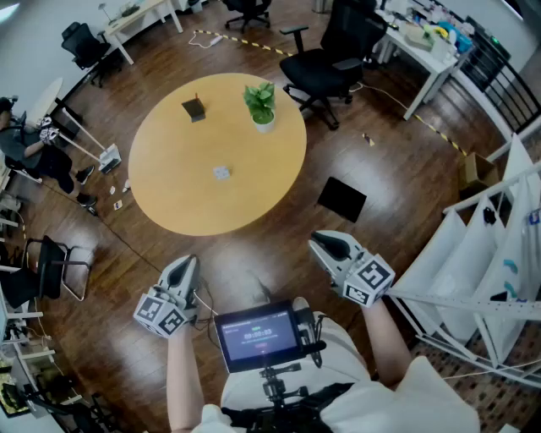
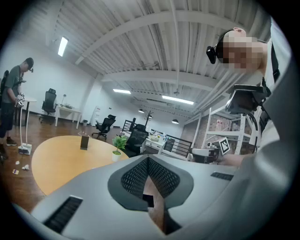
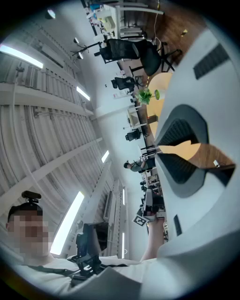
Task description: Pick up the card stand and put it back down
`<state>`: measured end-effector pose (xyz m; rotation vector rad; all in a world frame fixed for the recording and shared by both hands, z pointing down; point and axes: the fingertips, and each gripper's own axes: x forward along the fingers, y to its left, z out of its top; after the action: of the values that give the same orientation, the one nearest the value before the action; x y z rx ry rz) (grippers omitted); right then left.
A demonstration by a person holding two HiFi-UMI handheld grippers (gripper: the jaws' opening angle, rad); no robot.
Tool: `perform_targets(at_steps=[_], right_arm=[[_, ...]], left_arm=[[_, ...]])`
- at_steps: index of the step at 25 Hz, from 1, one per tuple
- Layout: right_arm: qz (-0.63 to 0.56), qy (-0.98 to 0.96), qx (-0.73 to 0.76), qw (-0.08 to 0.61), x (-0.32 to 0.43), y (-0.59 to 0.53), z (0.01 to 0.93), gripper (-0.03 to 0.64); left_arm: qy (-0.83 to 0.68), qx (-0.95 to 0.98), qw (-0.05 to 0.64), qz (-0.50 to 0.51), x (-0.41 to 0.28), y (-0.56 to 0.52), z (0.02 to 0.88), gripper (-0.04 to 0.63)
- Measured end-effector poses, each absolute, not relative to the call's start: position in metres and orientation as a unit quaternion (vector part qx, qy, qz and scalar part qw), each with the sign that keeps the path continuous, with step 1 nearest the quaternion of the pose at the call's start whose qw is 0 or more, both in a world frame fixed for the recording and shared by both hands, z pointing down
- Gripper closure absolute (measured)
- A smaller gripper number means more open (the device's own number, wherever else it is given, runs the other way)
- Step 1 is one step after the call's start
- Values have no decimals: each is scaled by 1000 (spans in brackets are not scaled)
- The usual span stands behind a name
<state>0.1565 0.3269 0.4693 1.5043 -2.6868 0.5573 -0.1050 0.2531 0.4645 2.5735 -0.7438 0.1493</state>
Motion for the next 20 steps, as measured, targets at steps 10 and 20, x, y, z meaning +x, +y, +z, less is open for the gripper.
perform_targets(at_steps=[10,20], right_arm=[[180,-857,480,51,105,217,486,563],[188,-845,492,92,80,156,501,563]], left_arm=[[-247,938,238,46,-136,144,482,595],[-234,937,255,51,-160,79,502,595]])
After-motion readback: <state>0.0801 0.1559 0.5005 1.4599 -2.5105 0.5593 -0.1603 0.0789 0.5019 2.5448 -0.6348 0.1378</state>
